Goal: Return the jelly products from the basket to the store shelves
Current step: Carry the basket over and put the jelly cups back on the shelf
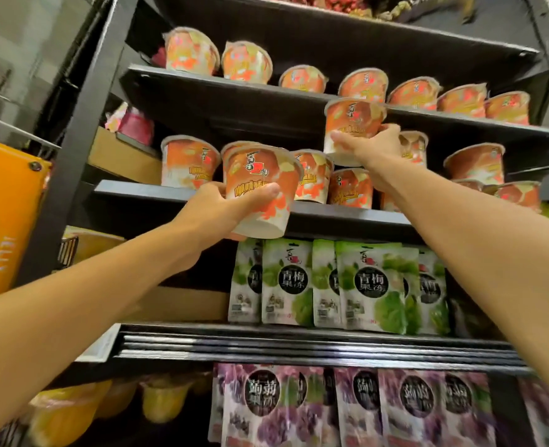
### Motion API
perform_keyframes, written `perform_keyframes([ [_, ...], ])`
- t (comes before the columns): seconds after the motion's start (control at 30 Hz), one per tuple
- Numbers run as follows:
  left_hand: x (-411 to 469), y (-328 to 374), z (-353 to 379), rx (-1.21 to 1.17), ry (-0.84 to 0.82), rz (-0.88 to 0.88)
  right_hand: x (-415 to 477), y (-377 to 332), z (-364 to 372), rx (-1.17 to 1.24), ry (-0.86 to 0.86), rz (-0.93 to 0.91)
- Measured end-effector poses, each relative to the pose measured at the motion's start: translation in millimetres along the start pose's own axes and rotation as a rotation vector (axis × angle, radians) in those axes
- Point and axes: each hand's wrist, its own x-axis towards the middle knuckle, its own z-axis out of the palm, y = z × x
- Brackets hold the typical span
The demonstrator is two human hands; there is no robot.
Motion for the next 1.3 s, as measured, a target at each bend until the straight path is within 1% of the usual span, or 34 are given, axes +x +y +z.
perform_keyframes([
  [0.1,6,1,1,-0.014,-0.016,0.027,10,5,12,-0.107,-0.018,0.016],
  [0.23,11,2,7,-0.033,-0.039,0.050,16,12,26,-0.186,-0.024,0.025],
  [0.5,14,13,12,-0.055,-0.013,0.066,8,32,37,-0.191,0.007,-0.008],
  [0.6,24,32,9,-0.053,0.032,0.092,-1,40,34,-0.164,0.104,-0.081],
  [0.7,46,53,11,0.004,0.140,0.096,-10,45,28,-0.080,0.306,-0.259],
  [0.73,55,60,12,0.026,0.172,0.108,-13,46,25,-0.051,0.354,-0.311],
  [0.77,65,66,14,0.041,0.197,0.120,-16,48,24,-0.037,0.367,-0.349],
  [0.87,95,80,20,0.056,0.247,0.119,-22,53,23,-0.040,0.263,-0.381],
  [0.93,113,85,26,0.094,0.280,0.119,-23,56,22,-0.037,0.226,-0.372],
  [1.1,146,79,30,0.284,0.325,0.101,-21,57,19,0.001,0.195,-0.318],
  [1.3,162,64,31,0.450,0.386,-0.046,-21,59,18,0.048,0.201,-0.311],
])
